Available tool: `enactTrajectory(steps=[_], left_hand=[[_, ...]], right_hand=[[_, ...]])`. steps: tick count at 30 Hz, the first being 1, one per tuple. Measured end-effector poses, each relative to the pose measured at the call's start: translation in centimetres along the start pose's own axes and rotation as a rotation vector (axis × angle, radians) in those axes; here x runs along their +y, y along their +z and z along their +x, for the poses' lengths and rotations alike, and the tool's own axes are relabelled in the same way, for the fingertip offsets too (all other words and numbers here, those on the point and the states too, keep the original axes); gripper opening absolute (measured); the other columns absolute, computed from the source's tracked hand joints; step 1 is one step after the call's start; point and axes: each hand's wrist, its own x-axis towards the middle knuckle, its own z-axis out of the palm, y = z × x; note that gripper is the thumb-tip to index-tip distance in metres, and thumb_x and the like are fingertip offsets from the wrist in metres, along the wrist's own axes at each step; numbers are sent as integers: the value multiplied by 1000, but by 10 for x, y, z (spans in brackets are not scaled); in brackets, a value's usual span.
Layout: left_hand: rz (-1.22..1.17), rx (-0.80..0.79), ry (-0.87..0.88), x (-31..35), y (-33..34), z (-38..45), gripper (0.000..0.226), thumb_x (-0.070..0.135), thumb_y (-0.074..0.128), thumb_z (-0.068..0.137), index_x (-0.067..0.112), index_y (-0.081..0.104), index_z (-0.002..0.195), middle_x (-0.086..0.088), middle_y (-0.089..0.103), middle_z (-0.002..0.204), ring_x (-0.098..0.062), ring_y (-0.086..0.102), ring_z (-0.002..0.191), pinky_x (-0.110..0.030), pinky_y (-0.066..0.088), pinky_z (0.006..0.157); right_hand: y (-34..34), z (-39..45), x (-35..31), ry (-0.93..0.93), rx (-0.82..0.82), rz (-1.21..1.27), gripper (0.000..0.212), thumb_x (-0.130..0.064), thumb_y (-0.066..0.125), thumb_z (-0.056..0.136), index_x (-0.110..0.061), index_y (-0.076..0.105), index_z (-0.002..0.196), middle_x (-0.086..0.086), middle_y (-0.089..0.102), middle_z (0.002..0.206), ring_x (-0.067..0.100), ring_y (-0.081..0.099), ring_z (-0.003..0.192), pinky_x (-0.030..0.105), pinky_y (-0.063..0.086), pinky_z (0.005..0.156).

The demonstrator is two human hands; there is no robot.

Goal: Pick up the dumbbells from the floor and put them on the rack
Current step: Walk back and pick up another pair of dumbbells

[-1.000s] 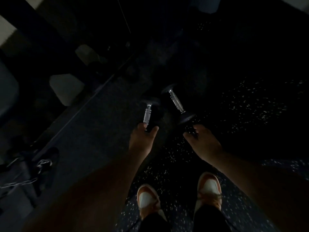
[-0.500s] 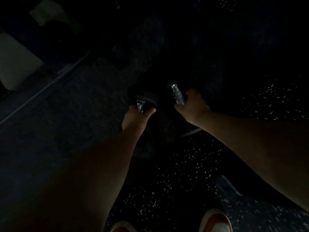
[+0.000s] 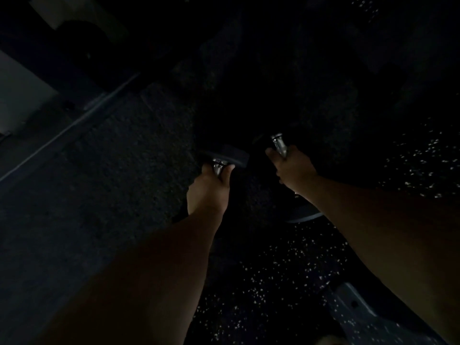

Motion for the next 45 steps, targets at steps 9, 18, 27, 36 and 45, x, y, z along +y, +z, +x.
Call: enactTrajectory(steps=[9,18,27,36,45], left_hand=[[21,14,3,-3,3,1,64,72,41,88,12,53,109,-18,72,95,-44,67,86,-36,35,64],[18,6,9,-6,1,2,69,74,40,87,10,55,107,-20,72,96,-43,67,88,-36,37,64],[-62,-92,-109,1,-36,-43,68,67,49,89,6,64,113,-26,68,110,-46,63,102,-41,46,78],[-181,-223,-204,30,-129,-185,69,61,41,95,0,65,115,-25,68,116,-42,62,108,-38,47,83],[-163,-299,-122,145,-297,-275,71,64,42,93,0,68,108,-25,70,85,-39,70,74,-45,59,67]], right_hand=[[3,-16,8,9,71,-104,46,-67,57,82,-22,54,93,-5,56,70,13,57,57,23,36,45],[-4,-90,50,71,93,-34,54,-65,59,82,-14,57,99,16,69,78,37,68,70,45,56,64],[-26,-186,65,125,133,30,48,-68,52,84,-21,56,96,-3,60,75,16,58,64,28,41,60],[-89,-312,44,215,123,160,54,-72,49,82,-21,56,101,-4,60,78,12,56,65,30,41,58],[-208,-477,-20,252,269,253,38,-62,52,88,-24,50,93,-9,55,74,7,52,62,22,33,49]])
